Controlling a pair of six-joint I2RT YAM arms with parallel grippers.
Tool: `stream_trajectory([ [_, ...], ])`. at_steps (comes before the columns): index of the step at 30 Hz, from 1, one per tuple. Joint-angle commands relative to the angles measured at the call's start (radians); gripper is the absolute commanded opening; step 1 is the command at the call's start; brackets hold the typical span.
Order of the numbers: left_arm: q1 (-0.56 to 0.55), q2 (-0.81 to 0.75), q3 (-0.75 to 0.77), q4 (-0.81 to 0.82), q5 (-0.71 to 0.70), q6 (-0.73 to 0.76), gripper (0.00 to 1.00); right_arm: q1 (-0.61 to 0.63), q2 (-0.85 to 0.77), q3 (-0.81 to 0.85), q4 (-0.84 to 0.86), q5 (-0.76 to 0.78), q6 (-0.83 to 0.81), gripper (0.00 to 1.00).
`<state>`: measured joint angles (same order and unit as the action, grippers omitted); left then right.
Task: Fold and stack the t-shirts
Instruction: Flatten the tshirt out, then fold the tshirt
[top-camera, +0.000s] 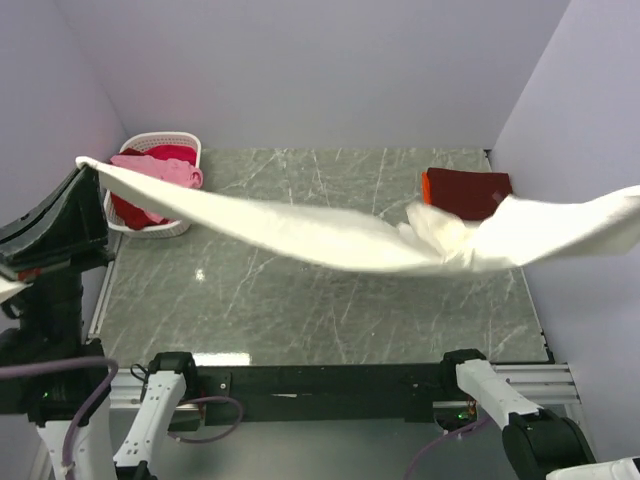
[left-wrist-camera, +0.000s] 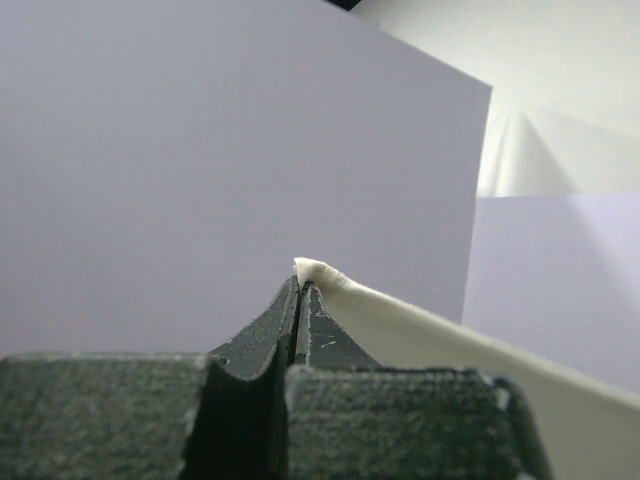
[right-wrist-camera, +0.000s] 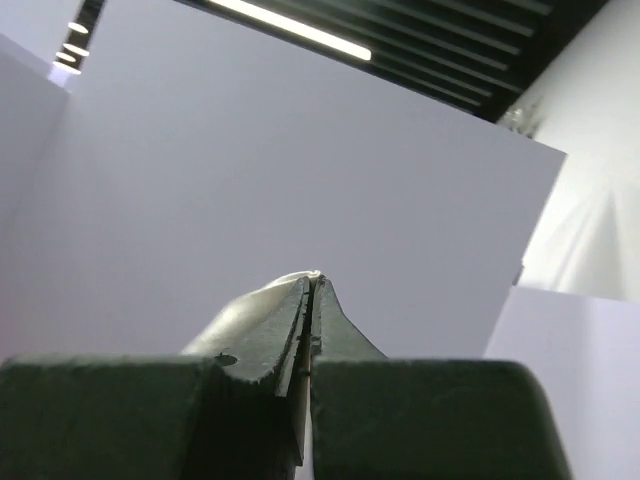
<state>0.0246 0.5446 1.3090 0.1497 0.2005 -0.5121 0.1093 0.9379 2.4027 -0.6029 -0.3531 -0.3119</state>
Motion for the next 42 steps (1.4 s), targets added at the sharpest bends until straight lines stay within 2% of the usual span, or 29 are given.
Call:
stream_trajectory([
  [1, -0.008, 0.017, 0.068, -0.053, 0.042, -0.029, 0.01, -0.031, 0.073, -0.040, -0.057, 0.130, 0.008, 0.00],
  [5, -0.018, 0.035, 0.081, -0.088, 0.010, 0.026, 0.01, -0.034, 0.110, -0.088, -0.018, 0.195, -0.003, 0.00],
  [8, -0.052, 0.032, 0.001, -0.098, -0.038, 0.081, 0.01, -0.034, 0.150, -0.160, 0.014, 0.210, -0.001, 0.00],
  [12, -0.057, 0.046, -0.248, -0.085, -0.098, 0.133, 0.00, -0.036, 0.214, -0.382, 0.136, 0.158, 0.029, 0.00],
  [13, -0.058, 0.057, -0.296, -0.078, -0.119, 0.141, 0.00, -0.036, 0.231, -0.480, 0.162, 0.123, 0.040, 0.00],
  [15, -0.057, 0.118, -0.433, -0.058, -0.157, 0.152, 0.00, -0.039, 0.303, -0.566, 0.239, 0.091, 0.065, 0.00],
  [16, -0.057, 0.150, -0.470, -0.027, -0.171, 0.150, 0.00, -0.040, 0.335, -0.641, 0.271, 0.077, 0.077, 0.00],
  [19, -0.055, 0.349, -0.548, 0.014, -0.203, 0.158, 0.00, -0.039, 0.520, -0.711, 0.363, 0.002, 0.114, 0.00],
  [20, -0.055, 0.483, -0.542, 0.016, -0.243, 0.159, 0.00, -0.034, 0.653, -0.696, 0.365, -0.045, 0.119, 0.00],
  [21, -0.054, 0.555, -0.516, 0.017, -0.262, 0.159, 0.00, -0.028, 0.729, -0.673, 0.344, -0.061, 0.123, 0.00],
  [24, -0.040, 0.845, -0.380, -0.048, -0.262, 0.184, 0.00, -0.005, 1.048, -0.486, 0.246, -0.061, 0.132, 0.00],
  [25, -0.040, 0.906, -0.341, -0.062, -0.268, 0.191, 0.00, 0.006, 1.123, -0.355, 0.217, -0.050, 0.132, 0.00],
  [26, -0.040, 1.077, -0.274, -0.068, -0.285, 0.196, 0.00, 0.021, 1.318, -0.176, 0.133, 0.007, 0.129, 0.00],
  [27, -0.040, 1.078, -0.260, -0.068, -0.285, 0.196, 0.00, 0.021, 1.370, -0.174, 0.132, 0.008, 0.129, 0.00],
  [28, -0.040, 1.109, -0.246, -0.061, -0.299, 0.199, 0.00, 0.024, 1.410, -0.093, 0.099, 0.049, 0.125, 0.00],
  [31, -0.041, 1.227, -0.179, -0.077, -0.337, 0.211, 0.00, 0.046, 1.489, -0.056, 0.092, 0.107, 0.096, 0.00],
  [35, -0.041, 1.325, -0.129, -0.095, -0.398, 0.234, 0.00, 0.063, 1.446, -0.183, 0.175, 0.181, 0.045, 0.00],
  [38, -0.040, 1.328, -0.117, -0.089, -0.449, 0.242, 0.00, 0.061, 1.434, -0.192, 0.192, 0.172, 0.042, 0.00],
  [42, -0.038, 1.333, -0.074, -0.114, -0.437, 0.257, 0.00, 0.062, 1.426, -0.148, 0.184, 0.155, 0.051, 0.00],
])
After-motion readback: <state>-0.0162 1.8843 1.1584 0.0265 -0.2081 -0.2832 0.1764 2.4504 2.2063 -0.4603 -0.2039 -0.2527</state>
